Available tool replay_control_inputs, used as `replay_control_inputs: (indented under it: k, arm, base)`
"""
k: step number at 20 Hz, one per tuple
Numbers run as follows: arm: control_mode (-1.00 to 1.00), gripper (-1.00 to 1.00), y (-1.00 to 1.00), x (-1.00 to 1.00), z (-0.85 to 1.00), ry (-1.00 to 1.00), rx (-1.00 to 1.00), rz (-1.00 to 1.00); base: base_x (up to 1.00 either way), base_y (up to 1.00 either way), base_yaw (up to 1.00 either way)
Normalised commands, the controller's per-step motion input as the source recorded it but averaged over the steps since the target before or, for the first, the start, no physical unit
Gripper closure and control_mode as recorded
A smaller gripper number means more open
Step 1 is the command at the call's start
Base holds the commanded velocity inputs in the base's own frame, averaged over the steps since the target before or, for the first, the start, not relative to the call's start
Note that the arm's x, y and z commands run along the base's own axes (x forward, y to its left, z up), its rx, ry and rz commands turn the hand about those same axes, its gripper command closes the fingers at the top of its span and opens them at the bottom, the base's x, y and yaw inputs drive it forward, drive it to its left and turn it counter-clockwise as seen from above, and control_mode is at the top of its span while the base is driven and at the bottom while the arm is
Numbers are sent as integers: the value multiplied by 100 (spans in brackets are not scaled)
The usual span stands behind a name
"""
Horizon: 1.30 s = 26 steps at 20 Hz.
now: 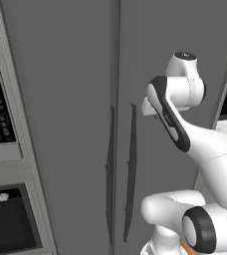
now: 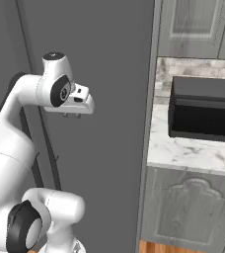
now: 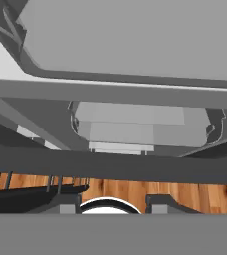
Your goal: Open the fridge, remove the pear, tomato, and chicken drumstick, and place them on any counter.
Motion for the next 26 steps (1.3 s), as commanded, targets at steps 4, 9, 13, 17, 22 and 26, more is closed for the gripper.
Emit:
replay_control_inputs:
  k: [4,9,13,17,22,26]
  arm:
    - [100,-100,0,0,0,0,0,0]
    - [100,-100,0,0,0,0,0,0]
    - [100,-100,0,0,0,0,0,0]
    - [100,-100,0,0,0,0,0,0]
    - [100,-100,0,0,0,0,0,0]
    - [100,-100,0,0,0,0,0,0]
  base:
    - [-3,3,0]
    - [-49,11,-13]
    - [-84,11,-29]
    - [-58,19,-32]
    - [-9,60,-36]
    - [0,70,-30]
